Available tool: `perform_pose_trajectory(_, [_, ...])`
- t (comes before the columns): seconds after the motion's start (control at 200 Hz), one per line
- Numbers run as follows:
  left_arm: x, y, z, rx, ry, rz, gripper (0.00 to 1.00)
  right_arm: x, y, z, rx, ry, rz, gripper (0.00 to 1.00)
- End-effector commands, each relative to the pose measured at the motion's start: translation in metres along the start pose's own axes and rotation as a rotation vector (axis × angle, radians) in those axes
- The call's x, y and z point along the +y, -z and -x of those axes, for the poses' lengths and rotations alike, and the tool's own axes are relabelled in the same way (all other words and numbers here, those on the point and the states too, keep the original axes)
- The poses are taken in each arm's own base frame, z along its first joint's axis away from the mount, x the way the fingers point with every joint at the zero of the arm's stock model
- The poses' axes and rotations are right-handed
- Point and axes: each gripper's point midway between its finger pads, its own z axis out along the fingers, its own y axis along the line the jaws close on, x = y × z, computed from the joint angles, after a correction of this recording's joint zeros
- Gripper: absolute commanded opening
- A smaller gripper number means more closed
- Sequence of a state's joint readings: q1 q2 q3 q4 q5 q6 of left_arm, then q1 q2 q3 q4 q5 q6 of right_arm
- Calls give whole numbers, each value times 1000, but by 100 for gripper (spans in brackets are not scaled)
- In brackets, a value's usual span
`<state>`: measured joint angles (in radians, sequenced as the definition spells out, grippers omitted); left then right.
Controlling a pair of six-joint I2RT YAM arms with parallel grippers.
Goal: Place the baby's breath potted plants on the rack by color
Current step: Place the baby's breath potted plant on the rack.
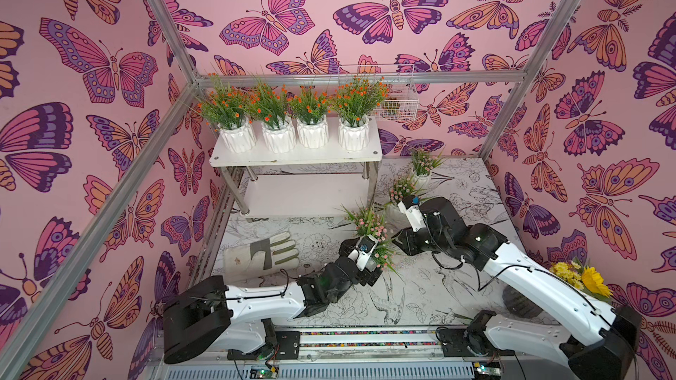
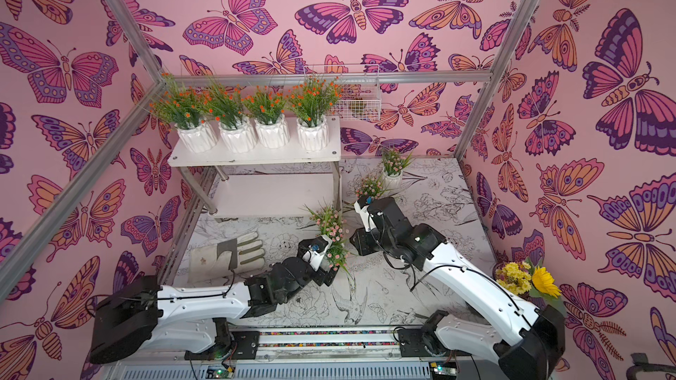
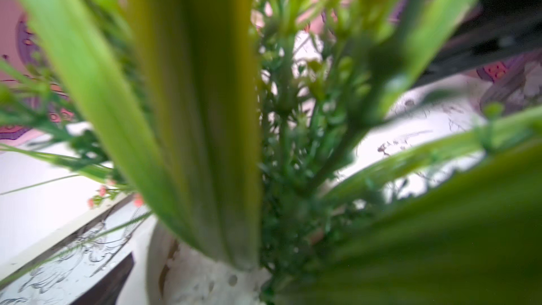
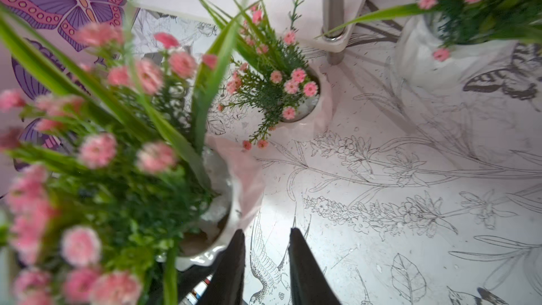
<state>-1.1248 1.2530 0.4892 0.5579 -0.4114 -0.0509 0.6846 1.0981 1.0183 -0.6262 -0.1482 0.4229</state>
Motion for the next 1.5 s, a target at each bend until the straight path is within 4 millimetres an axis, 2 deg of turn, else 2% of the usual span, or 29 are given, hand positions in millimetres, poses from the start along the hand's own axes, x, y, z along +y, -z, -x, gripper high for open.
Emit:
perform_pose_trajectory(0.0, [15, 9, 30, -82, 62, 32, 48, -20, 16, 4, -58, -40, -67, 29])
perform_pose_trajectory(0.145, [35, 16, 34, -79, 78, 74, 48, -34, 36, 9, -121, -68, -103, 32])
perform_pose_trajectory(0.28, [63, 19, 35, -66, 108, 139, 48, -43, 44, 10, -143, -81, -128, 32])
perform_pose_trajectory(0.476, [110, 21, 34, -62, 171, 231, 47, -46, 43, 9, -140, -86, -136, 32])
perform_pose_trajectory(0.741, [185, 17, 26, -63, 239, 402, 45, -46, 39, 9, -128, -89, -133, 32])
perform_pose_trajectory(1.026, [258, 13, 21, -132, 291, 538, 43, -51, 38, 1, -115, -87, -148, 32])
perform_pose_trajectory(1.036, [260, 8, 14, -112, 294, 543, 43, -52, 38, 1, -115, -88, -150, 32])
perform_pose_trajectory(1.272, [307, 6, 2, -161, 314, 648, 42, -59, 37, -8, -108, -96, -174, 32])
perform_pose_trajectory(1.497, [351, 14, -14, -188, 322, 798, 41, -60, 40, -10, -111, -97, -177, 32])
